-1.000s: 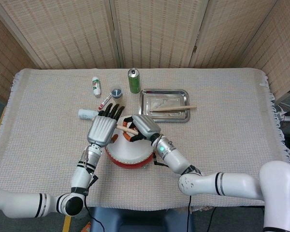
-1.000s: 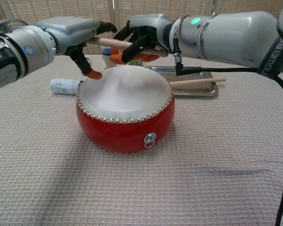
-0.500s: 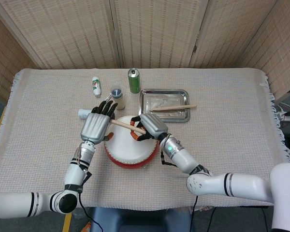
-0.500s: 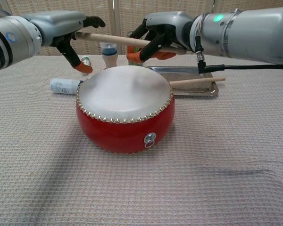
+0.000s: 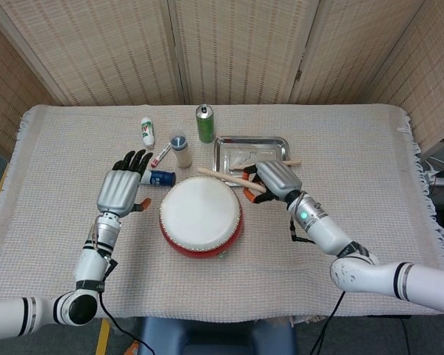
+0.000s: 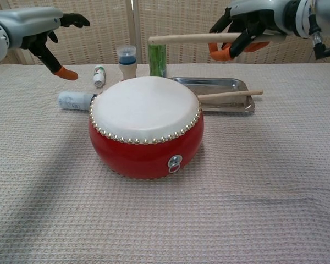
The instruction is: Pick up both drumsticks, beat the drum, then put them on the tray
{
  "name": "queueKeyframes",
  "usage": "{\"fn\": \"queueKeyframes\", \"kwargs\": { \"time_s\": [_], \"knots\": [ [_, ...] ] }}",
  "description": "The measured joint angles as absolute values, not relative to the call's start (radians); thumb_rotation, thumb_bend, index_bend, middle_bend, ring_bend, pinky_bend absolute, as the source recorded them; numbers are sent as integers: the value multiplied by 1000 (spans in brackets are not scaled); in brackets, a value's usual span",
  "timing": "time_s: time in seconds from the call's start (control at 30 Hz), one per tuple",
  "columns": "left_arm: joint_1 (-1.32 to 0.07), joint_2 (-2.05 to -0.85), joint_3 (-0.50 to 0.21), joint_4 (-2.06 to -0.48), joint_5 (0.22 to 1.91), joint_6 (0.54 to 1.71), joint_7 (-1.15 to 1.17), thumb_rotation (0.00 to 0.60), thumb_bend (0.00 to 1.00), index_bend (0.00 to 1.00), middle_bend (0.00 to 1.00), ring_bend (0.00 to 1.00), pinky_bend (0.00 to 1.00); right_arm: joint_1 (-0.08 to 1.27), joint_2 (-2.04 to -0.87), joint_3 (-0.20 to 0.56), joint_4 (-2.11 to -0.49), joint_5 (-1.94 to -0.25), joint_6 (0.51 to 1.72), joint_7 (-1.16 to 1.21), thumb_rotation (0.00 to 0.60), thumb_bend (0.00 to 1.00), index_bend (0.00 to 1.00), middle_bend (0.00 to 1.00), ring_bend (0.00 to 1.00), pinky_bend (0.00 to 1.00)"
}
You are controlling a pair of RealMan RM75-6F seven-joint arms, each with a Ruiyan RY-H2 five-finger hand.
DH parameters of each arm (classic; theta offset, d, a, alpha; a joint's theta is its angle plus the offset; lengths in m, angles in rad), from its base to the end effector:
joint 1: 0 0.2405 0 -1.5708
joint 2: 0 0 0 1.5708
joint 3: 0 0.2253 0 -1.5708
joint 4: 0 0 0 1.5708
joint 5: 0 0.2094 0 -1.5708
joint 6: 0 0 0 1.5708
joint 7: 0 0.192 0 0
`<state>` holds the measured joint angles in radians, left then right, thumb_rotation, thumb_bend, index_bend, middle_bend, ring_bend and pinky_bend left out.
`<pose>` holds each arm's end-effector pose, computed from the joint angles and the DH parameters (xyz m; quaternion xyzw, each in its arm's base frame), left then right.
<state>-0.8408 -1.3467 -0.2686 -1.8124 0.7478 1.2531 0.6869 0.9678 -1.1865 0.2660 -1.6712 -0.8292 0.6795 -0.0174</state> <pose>-0.0789 0.3843 0.0612 -0.6704 -0.3479 -0.3725 0.5393 -0.0623 -0.4112 0.0370 0.7009 -0.5029 0.3899 0.3222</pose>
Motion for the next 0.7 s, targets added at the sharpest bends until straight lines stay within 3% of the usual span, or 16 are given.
{"fn": "queueKeyframes", "kwargs": {
  "time_s": [0.27, 0.7],
  "knots": [
    [-801, -1314, -249, -1830, 809, 1272, 638, 600, 246, 0, 0, 0, 185, 953, -1169, 245, -1546, -895, 549, 63, 600, 466, 1000, 931, 1000, 1000],
    [-778, -1297, -250, -1812, 808, 1260, 605, 600, 246, 0, 0, 0, 185, 964, -1332, 209, -1220, -1026, 433, 146, 600, 466, 1000, 931, 1000, 1000]
  ]
}}
